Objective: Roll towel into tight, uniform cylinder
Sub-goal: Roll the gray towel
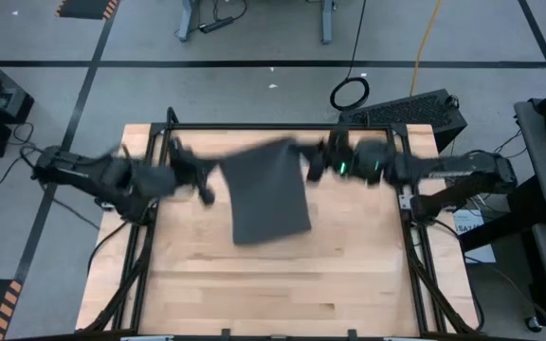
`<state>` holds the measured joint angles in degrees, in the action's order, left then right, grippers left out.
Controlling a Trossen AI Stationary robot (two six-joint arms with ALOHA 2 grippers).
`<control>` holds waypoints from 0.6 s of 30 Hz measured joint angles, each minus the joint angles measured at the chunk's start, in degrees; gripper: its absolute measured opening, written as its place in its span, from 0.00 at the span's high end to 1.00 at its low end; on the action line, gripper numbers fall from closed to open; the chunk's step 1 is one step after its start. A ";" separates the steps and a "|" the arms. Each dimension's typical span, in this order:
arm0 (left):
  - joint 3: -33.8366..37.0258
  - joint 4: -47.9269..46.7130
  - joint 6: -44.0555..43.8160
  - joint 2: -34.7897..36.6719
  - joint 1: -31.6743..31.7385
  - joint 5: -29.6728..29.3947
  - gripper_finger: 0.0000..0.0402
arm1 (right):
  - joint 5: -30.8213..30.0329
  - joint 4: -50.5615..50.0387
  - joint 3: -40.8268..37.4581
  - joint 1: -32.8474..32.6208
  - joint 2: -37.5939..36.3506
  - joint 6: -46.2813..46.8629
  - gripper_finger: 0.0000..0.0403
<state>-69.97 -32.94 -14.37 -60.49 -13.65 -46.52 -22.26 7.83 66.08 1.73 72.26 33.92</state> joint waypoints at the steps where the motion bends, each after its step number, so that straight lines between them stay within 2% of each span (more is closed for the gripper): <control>1: 0.00 3.88 3.93 0.60 4.30 2.02 0.96 | 2.39 2.07 0.00 3.84 -0.60 -1.65 1.00; 3: -0.02 13.03 10.67 1.03 12.54 6.42 0.96 | 7.82 7.72 0.00 11.53 -1.23 -4.07 1.00; 6: -0.02 29.89 17.59 0.68 22.74 17.65 0.96 | 17.71 19.25 0.14 21.08 -0.95 -4.26 1.00; 8: -0.82 40.21 16.38 -0.23 27.77 26.24 0.96 | 25.77 24.43 2.84 25.11 0.06 -3.25 1.00; 10: -3.14 45.60 11.81 -1.28 30.86 35.65 0.96 | 34.34 23.86 8.18 26.71 0.90 -3.55 1.00; 12: -6.34 46.44 6.25 -1.99 32.67 46.94 0.96 | 41.67 18.15 14.86 26.59 1.26 -4.04 1.00; 14: -8.65 43.77 0.42 -1.97 33.54 59.68 0.96 | 47.74 7.33 21.72 24.60 1.61 -4.67 1.00; 16: -9.96 39.80 -6.05 -1.84 33.42 70.99 0.96 | 51.16 -5.63 27.88 20.97 2.20 -5.96 1.00; 18: -10.14 35.80 -13.85 -1.77 32.05 81.09 0.96 | 51.39 -18.78 32.60 16.04 2.40 -6.89 1.00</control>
<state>-80.12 2.86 -28.22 -62.26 18.40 34.57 29.12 -10.95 98.68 17.77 74.66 27.02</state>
